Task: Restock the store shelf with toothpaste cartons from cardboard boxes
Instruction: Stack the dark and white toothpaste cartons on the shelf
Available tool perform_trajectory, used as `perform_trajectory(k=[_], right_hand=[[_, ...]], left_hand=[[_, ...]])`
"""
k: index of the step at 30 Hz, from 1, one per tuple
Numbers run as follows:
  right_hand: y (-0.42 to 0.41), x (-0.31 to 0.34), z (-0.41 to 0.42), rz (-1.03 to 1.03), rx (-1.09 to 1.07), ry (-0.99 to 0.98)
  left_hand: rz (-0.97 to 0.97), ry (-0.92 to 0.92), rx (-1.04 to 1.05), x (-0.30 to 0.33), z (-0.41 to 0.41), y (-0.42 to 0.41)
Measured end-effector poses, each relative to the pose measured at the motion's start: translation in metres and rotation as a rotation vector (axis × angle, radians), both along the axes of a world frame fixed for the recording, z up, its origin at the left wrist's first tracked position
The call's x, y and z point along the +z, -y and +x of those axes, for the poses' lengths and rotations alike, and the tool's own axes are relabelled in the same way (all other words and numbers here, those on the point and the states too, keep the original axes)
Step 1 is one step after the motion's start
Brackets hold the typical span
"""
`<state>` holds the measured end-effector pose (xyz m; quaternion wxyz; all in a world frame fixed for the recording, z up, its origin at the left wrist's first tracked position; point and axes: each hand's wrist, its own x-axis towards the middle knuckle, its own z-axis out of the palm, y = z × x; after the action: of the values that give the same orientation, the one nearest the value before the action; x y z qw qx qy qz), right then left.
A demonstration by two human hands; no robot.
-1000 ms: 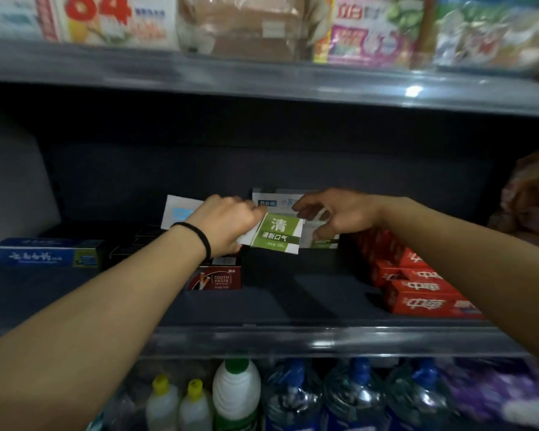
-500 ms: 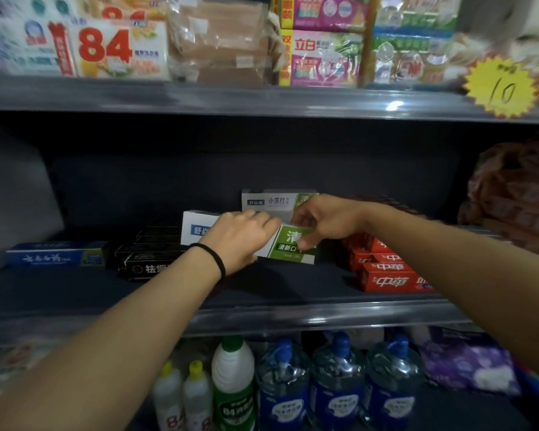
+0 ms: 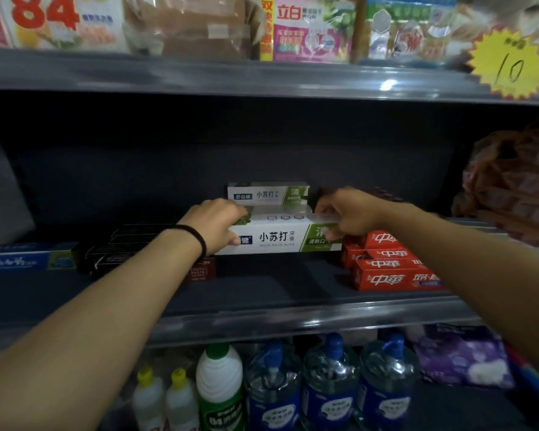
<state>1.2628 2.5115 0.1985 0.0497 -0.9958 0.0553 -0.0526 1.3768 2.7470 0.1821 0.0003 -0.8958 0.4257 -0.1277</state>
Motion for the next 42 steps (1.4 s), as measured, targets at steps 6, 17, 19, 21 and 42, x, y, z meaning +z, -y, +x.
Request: perform_trajectory(k=[6, 17, 19, 21, 42], right_hand=[[0.027, -0.025, 0.024, -0.042, -0.053, -0.079], [0.046, -0.061, 0.077, -0.208, -0.029, -0.079], [0.049, -0.062, 0.084, -0.219, -0.031, -0.055], [0.052, -0.063, 0.090, -0.226, -0.041, -0.033], [0.042, -0.063, 0.107, -0.391, -0.060, -0.008]], left_hand=[[0.061, -0.017, 0.013, -0.029, 0.028, 0.034], [0.124, -0.060, 0.041, -0.062, 0.080, 0.066], [0.103, -0.037, 0.033, -0.066, 0.088, 0.069], [0.094, 0.001, 0.032, -0.069, 0.095, 0.071], [0.062, 0.008, 0.009, -0.068, 0.104, 0.076]])
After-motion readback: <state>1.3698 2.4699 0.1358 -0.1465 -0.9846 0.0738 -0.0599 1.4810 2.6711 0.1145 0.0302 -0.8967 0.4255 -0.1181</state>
